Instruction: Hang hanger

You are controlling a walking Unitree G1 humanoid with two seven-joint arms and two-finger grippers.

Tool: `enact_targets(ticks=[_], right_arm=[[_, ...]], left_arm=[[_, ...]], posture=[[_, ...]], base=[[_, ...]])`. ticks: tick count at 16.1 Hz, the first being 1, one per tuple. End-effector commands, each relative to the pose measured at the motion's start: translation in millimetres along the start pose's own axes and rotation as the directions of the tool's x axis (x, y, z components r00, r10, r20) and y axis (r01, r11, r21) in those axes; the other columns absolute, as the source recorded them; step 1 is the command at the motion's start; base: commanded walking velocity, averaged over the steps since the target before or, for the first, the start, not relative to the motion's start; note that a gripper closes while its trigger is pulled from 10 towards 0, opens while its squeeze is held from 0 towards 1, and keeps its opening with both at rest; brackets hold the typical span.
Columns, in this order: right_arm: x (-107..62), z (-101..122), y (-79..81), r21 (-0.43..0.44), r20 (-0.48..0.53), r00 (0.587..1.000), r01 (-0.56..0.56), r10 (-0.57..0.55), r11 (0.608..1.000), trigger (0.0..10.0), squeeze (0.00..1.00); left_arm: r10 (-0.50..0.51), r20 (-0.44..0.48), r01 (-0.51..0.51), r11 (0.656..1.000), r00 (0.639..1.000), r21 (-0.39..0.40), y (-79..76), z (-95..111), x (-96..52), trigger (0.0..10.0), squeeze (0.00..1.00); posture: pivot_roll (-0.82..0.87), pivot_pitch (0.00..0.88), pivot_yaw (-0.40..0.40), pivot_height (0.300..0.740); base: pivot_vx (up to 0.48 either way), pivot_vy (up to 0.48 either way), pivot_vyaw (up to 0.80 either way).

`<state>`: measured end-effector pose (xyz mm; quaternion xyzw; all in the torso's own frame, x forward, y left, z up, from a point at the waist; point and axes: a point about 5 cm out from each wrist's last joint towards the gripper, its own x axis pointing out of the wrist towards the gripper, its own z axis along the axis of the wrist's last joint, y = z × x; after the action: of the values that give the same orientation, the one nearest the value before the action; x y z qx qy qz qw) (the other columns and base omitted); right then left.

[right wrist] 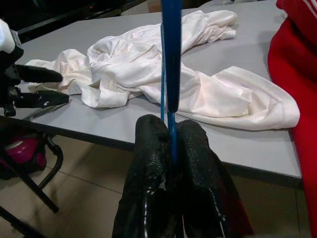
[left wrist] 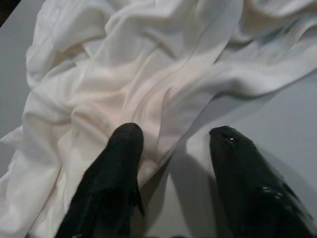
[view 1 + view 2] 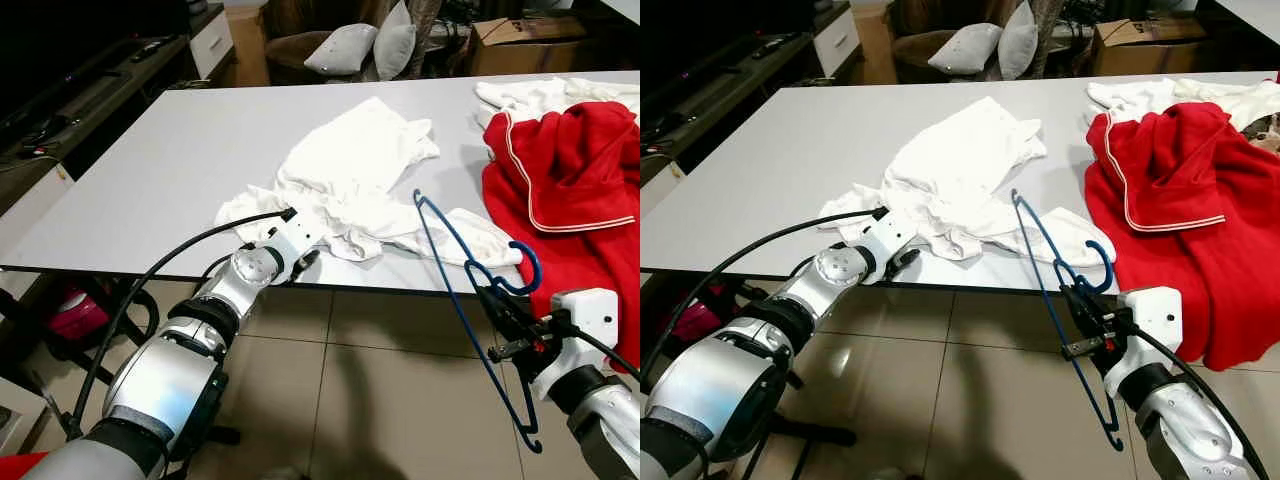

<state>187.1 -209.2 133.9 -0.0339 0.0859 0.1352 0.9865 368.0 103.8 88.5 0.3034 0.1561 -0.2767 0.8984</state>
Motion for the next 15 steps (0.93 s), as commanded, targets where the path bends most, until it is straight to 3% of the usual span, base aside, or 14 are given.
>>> enact_targets(ticks=[1,15], right_arm=[[-2.0,2.5,6.6,0.002,0.013,1.0,-0.014,0.014,1.0,10.0,0.0],[-2.9,4.5,17.4,0.01,0.013,0.999,-0.034,0.034,0.999,10.0,0.0]], left_arm=[[0.04,-0.032,-0.039,0.999,0.999,0.013,9.6,-2.4,-2.0,0.0,0.0],[0.142,-0.122,-0.135,0.989,0.982,0.063,21.2,-12.8,-5.6,0.0,0.0]], posture=[[-0.05,0.0,0.19,0.74],[-0.07,0.016,0.198,0.74]], base=[[0.0,0.0,0.0],[0.0,0.0,0.0]])
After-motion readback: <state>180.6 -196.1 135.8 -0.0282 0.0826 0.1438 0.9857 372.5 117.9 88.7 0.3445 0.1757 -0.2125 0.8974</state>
